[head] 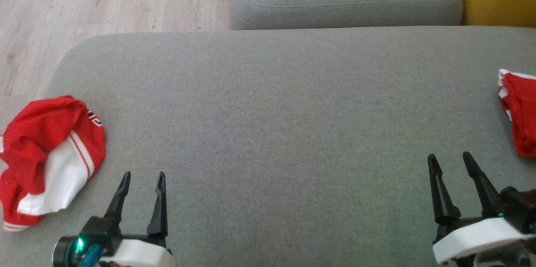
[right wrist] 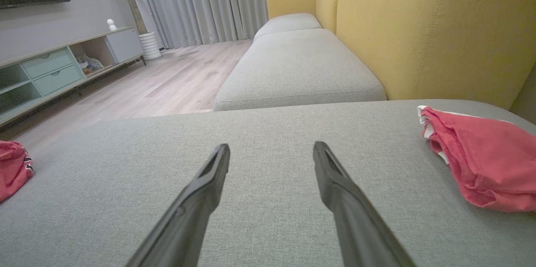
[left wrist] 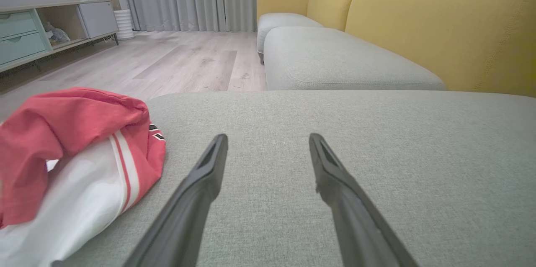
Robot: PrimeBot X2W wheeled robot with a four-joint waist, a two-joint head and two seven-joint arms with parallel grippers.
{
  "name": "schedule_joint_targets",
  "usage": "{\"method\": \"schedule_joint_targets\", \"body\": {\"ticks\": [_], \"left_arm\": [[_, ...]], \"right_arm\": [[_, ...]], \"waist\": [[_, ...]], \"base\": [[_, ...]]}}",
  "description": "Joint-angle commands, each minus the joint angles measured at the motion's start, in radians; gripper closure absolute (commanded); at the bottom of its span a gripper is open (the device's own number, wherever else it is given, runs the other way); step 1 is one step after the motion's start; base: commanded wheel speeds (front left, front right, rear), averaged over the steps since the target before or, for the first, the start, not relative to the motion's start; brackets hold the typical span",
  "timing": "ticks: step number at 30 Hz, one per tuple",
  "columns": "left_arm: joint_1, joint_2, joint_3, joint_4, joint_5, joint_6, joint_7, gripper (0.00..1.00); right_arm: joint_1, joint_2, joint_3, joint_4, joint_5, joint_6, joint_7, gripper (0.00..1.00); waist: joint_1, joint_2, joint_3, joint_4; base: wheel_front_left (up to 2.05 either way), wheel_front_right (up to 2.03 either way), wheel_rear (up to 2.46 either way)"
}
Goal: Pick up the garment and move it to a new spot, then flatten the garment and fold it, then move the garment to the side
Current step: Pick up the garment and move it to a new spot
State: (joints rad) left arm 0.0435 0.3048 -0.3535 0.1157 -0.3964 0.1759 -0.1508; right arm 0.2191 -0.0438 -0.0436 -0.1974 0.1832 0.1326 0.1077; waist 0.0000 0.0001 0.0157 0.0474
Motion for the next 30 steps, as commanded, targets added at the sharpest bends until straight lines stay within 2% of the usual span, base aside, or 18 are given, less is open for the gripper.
{"method": "schedule_joint_targets", "body": {"ticks": [1,5,13,20,25,30], "left_arm": [[-0.067,0.025,0.040,-0.033,-0.009,0.005,-0.012,0.00],[-0.088,0.021,0.037,-0.029,-0.010,0.000,-0.023,0.00],[-0.182,-0.012,0.026,0.002,-0.006,-0.024,-0.066,0.00],[-0.247,-0.054,0.053,0.073,-0.016,-0.041,-0.103,0.00],[-0.272,-0.066,0.098,0.131,-0.022,-0.050,-0.110,0.00],[-0.327,-0.076,0.150,0.201,-0.022,-0.086,-0.111,0.00]], "right_arm": [[-0.034,-0.006,0.018,-0.042,-0.006,-0.002,0.002,0.00],[-0.036,-0.006,0.015,-0.051,-0.014,-0.002,0.006,0.00],[-0.063,-0.006,0.028,-0.084,-0.041,-0.002,0.030,0.00],[-0.114,-0.006,0.055,-0.119,-0.080,-0.002,0.067,0.00],[-0.149,-0.006,0.073,-0.149,-0.102,-0.002,0.099,0.00],[-0.180,-0.006,0.079,-0.188,-0.135,-0.002,0.144,0.00]], "waist": [[0.0000,-0.0001,0.003,0.011],[0.0000,-0.0001,0.013,0.053],[0.0000,-0.0001,0.059,0.199],[0.0000,-0.0001,0.102,0.330],[0.0000,-0.0001,0.141,0.387],[0.0000,-0.0001,0.212,0.416]], "base": [[0.00,0.00,0.00],[0.00,0.00,0.00],[0.00,0.00,0.00],[0.00,0.00,0.00],[0.00,0.00,0.00],[0.00,0.00,0.00]]}}
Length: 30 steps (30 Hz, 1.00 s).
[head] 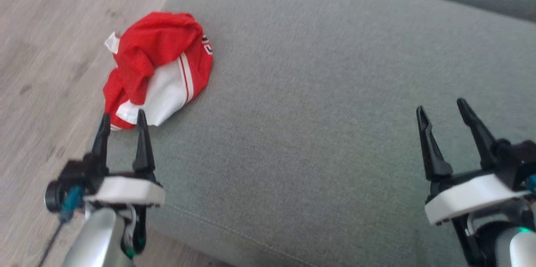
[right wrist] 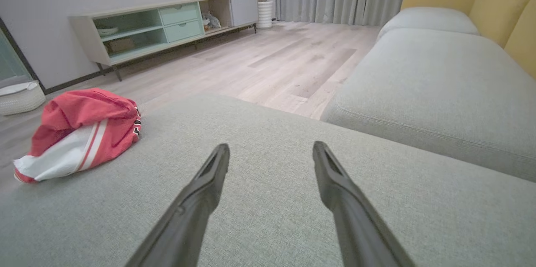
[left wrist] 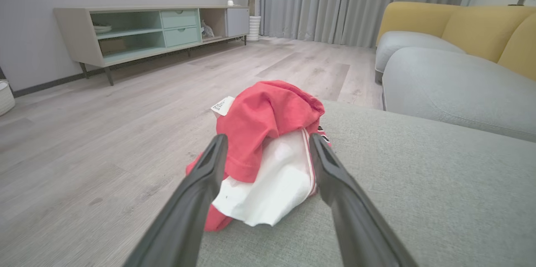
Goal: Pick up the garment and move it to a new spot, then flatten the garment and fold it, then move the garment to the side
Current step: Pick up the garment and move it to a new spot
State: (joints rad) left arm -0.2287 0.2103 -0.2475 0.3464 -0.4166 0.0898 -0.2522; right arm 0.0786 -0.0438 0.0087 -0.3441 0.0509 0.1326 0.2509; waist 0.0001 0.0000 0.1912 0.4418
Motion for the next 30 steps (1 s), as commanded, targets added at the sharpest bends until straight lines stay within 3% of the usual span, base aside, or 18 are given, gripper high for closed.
{"method": "schedule_joint_targets", "body": {"ticks": [1,11,18,19,25,30], "left_arm": [[-0.071,0.017,0.052,-0.007,-0.001,-0.011,-0.009,0.00],[-0.340,-0.008,0.075,0.445,-0.046,-0.165,0.010,0.00],[-0.491,-0.006,0.060,0.741,-0.096,-0.209,0.117,0.00],[-0.513,-0.004,0.050,0.782,-0.105,-0.215,0.128,1.00],[-0.535,0.018,0.035,0.817,-0.115,-0.219,0.052,1.00],[-0.508,0.059,0.049,0.764,-0.099,-0.214,-0.007,1.00]], "right_arm": [[-0.048,-0.006,0.028,-0.050,-0.011,-0.002,0.012,0.00],[-0.116,-0.012,0.039,-0.113,-0.065,-0.002,0.106,0.00],[-0.139,-0.014,0.031,-0.127,-0.065,-0.002,0.127,0.00],[-0.138,-0.013,0.027,-0.128,-0.062,-0.002,0.127,0.00],[-0.137,-0.011,0.017,-0.124,-0.057,-0.002,0.111,0.00],[-0.138,-0.009,0.019,-0.105,-0.040,-0.002,0.067,0.00]], "waist": [[-0.0001,0.0000,0.054,0.024],[-0.0001,0.0000,0.211,0.000],[-0.0001,0.0000,0.249,-0.033],[-0.0001,0.0000,0.251,-0.038],[-0.0001,0.0000,0.228,-0.043],[-0.0001,0.0000,0.158,-0.051]], "base": [[0.00,0.00,0.00],[0.00,0.00,0.00],[0.00,0.00,0.00],[0.00,0.00,0.00],[0.00,0.00,0.00],[0.00,0.00,0.00]]}}
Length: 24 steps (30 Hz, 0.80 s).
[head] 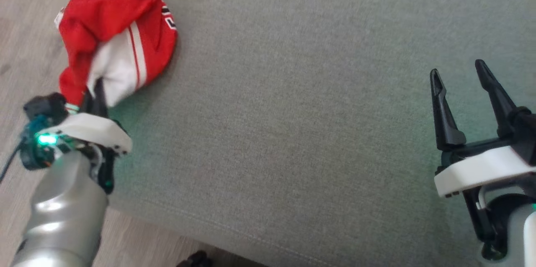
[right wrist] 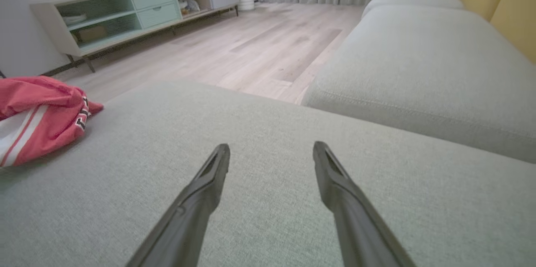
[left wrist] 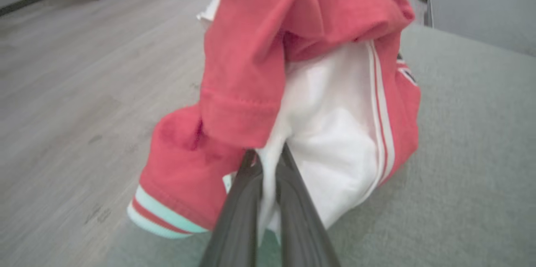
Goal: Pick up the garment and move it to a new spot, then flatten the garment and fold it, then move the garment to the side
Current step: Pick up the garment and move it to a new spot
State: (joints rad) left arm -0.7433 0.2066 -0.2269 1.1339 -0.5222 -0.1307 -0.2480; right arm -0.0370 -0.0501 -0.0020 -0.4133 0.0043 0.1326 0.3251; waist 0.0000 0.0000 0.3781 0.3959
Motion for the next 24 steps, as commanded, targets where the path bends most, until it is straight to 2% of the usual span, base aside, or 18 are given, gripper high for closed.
{"method": "schedule_joint_targets", "body": {"ticks": [1,7,13,19,24], "left_arm": [[0.017,0.073,0.042,-0.066,0.012,0.016,-0.012,1.00],[0.182,0.106,0.128,-0.348,0.074,0.074,-0.013,1.00],[0.364,0.093,0.139,-0.603,0.126,0.121,-0.013,1.00],[0.487,0.076,0.081,-0.837,0.141,0.132,0.065,1.00],[0.507,0.040,0.000,-0.947,0.145,0.108,0.142,1.00]], "right_arm": [[-0.022,-0.003,0.030,-0.030,0.010,-0.002,-0.017,0.00],[-0.009,-0.001,0.033,0.014,0.041,-0.002,-0.076,0.00],[0.030,0.000,0.040,0.062,0.096,-0.002,-0.125,0.00],[0.061,0.000,0.064,0.096,0.146,-0.002,-0.161,0.00],[0.064,0.000,0.078,0.121,0.169,-0.002,-0.188,0.00]], "waist": [[0.0000,0.0000,-0.046,-0.008],[0.0000,0.0000,-0.156,-0.041],[0.0000,0.0000,-0.246,-0.101],[0.0000,0.0000,-0.280,-0.204],[0.0000,0.0000,-0.271,-0.305]], "base": [[0.00,0.00,0.00],[0.00,0.00,0.00],[0.00,0.00,0.00],[0.00,0.00,0.00],[0.00,0.00,0.00]]}}
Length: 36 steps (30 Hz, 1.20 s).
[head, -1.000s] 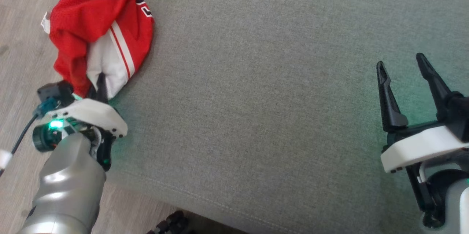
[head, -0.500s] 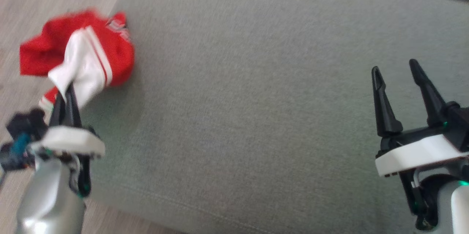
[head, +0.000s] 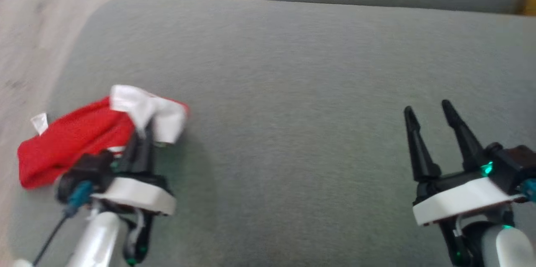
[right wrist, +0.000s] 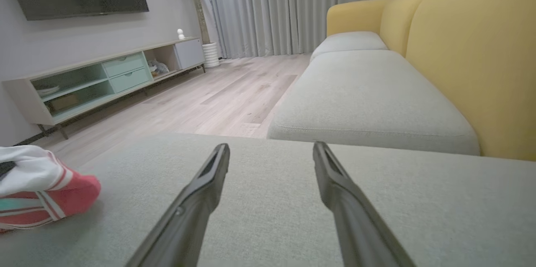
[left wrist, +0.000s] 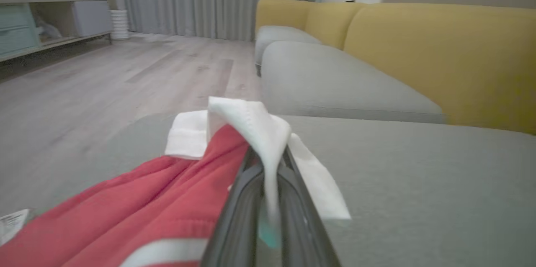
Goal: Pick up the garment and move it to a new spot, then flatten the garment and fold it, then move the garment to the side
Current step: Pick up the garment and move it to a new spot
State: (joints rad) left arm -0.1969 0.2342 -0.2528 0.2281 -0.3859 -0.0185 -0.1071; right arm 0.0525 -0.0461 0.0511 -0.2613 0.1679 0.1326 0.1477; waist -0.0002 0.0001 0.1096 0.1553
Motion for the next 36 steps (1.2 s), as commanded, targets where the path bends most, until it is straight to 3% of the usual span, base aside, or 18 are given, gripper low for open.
{"method": "schedule_joint_targets", "body": {"ticks": [1,11,18,19,20,21,27,36], "left_arm": [[-0.044,0.004,0.008,-0.053,0.011,-0.010,0.011,1.00],[-0.164,-0.110,-0.199,-0.044,0.052,-0.077,0.051,1.00],[-0.183,-0.143,-0.329,0.022,0.047,-0.101,0.069,1.00],[-0.183,-0.145,-0.347,0.032,0.046,-0.103,0.068,0.56],[-0.183,-0.146,-0.362,0.041,0.046,-0.104,0.066,0.05],[-0.184,-0.146,-0.376,0.046,0.049,-0.105,0.059,0.00],[-0.176,-0.122,-0.404,0.024,0.070,-0.099,0.009,0.00],[-0.115,-0.031,-0.268,-0.096,0.047,0.013,-0.054,0.00]], "right_arm": [[-0.026,-0.004,0.028,-0.027,0.008,-0.002,-0.015,0.00],[-0.041,-0.004,0.041,-0.005,0.029,-0.002,-0.049,0.00],[-0.041,-0.004,0.028,0.010,0.041,-0.002,-0.075,0.00],[-0.040,-0.004,0.025,0.013,0.045,-0.002,-0.078,0.00],[-0.040,-0.004,0.024,0.015,0.046,-0.002,-0.082,0.00],[-0.040,-0.004,0.022,0.018,0.046,-0.002,-0.085,0.00],[-0.043,-0.004,0.005,0.030,0.038,-0.002,-0.088,0.00],[-0.036,-0.004,-0.011,0.032,0.026,-0.002,-0.058,0.00]], "waist": [[0.0002,-0.0001,0.003,-0.085],[0.0002,-0.0001,0.089,-0.278],[0.0002,-0.0001,0.136,-0.337],[0.0002,-0.0001,0.140,-0.340],[0.0002,-0.0001,0.142,-0.341],[0.0002,-0.0001,0.144,-0.340],[0.0002,-0.0001,0.118,-0.301],[0.0002,-0.0001,0.049,-0.186]], "base": [[0.00,0.00,0.00],[0.00,0.00,0.00],[0.00,0.00,0.00],[0.00,0.00,0.00],[0.00,0.00,0.00],[0.00,0.00,0.00],[0.00,0.00,0.00],[0.00,0.00,0.00]]}}
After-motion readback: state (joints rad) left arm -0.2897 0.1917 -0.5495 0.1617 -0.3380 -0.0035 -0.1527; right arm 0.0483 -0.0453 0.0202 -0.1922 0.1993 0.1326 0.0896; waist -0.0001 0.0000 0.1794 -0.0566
